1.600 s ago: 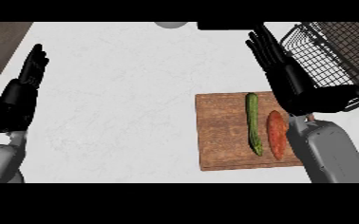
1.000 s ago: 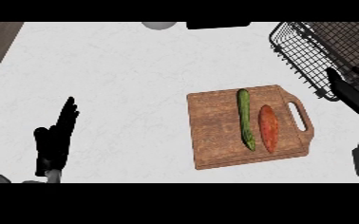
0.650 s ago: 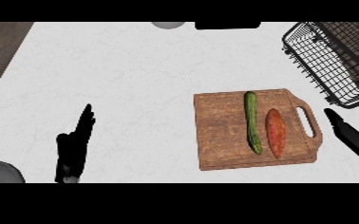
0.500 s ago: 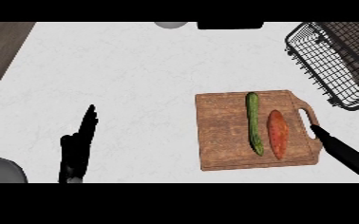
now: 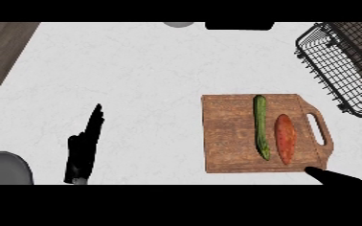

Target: Pick the squash from the cutting board and place it in the tiered basket

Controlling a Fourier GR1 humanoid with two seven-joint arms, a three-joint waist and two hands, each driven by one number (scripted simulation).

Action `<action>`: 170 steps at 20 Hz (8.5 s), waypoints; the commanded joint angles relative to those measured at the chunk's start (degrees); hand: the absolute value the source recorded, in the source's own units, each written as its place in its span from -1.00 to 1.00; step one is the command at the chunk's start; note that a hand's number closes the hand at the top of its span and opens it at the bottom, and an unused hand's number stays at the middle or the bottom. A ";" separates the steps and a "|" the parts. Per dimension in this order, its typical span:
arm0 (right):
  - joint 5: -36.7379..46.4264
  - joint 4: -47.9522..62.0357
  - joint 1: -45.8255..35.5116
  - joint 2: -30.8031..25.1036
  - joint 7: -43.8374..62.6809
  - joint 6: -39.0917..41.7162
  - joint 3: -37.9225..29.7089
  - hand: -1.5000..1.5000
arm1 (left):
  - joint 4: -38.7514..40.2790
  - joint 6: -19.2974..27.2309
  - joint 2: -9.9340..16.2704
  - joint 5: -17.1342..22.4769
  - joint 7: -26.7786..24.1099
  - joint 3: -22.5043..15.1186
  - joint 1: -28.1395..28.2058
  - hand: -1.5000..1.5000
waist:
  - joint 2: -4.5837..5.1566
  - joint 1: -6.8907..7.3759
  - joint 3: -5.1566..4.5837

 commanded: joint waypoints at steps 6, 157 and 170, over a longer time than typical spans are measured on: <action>20.14 -7.33 -14.74 -0.89 35.66 12.03 9.51 -1.00 | -3.09 1.10 -0.48 -1.94 4.16 -1.43 -0.84 0.00 | -0.12 0.88 0.24; 6.03 89.53 -69.14 -10.78 -27.46 6.68 -46.00 -1.00 | -1.75 -11.51 -6.23 -10.12 3.58 12.58 1.28 0.00 | 0.23 0.63 0.56; 2.63 84.56 -62.79 -19.90 -26.73 -9.55 -53.60 -1.00 | -2.54 -9.73 -7.75 -11.20 3.08 12.35 4.26 0.00 | -0.62 -1.56 0.36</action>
